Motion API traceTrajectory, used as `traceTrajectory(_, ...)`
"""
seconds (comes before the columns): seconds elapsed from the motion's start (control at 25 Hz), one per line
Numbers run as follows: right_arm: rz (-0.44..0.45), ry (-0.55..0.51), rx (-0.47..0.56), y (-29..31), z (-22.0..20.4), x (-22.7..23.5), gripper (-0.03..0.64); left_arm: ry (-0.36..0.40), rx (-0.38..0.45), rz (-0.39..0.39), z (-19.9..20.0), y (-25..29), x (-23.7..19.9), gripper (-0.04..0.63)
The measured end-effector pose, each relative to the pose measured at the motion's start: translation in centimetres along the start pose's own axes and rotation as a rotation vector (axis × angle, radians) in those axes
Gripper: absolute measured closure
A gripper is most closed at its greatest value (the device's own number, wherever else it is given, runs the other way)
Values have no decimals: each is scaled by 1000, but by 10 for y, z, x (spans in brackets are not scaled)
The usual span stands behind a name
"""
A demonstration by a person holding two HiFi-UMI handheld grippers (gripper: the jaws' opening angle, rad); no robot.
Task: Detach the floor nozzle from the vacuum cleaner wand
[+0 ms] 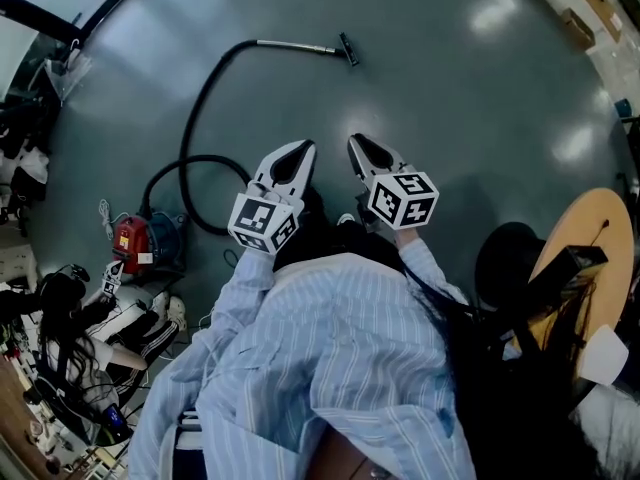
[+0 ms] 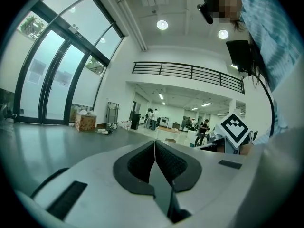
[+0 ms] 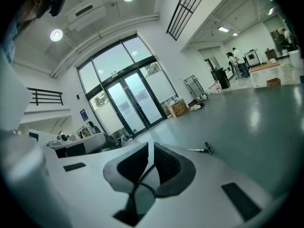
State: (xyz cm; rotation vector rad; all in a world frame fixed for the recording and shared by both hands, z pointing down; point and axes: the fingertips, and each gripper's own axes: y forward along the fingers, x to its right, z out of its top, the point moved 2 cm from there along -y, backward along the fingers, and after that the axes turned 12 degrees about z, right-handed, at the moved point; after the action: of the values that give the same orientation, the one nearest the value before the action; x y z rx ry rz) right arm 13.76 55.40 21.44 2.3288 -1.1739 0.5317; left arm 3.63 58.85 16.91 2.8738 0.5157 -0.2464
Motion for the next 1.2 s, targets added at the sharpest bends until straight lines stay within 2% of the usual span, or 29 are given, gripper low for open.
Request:
traceTrajectory(0.36, -23, 69, -30, 53, 13, 38, 577, -12, -50, -24, -4, 59, -53, 586)
traceTrajectory(0.6, -58, 70, -67, 137, 33, 57, 577, 14, -73, -68, 13, 114, -127, 586)
traceTrajectory(0.88, -84, 106, -61, 237, 75, 76, 577, 0, -87, -108, 43, 178, -215, 586)
traceTrajectory(1.2, -166, 122, -81, 284, 91, 99, 577, -41, -98, -131, 50, 226, -272, 586)
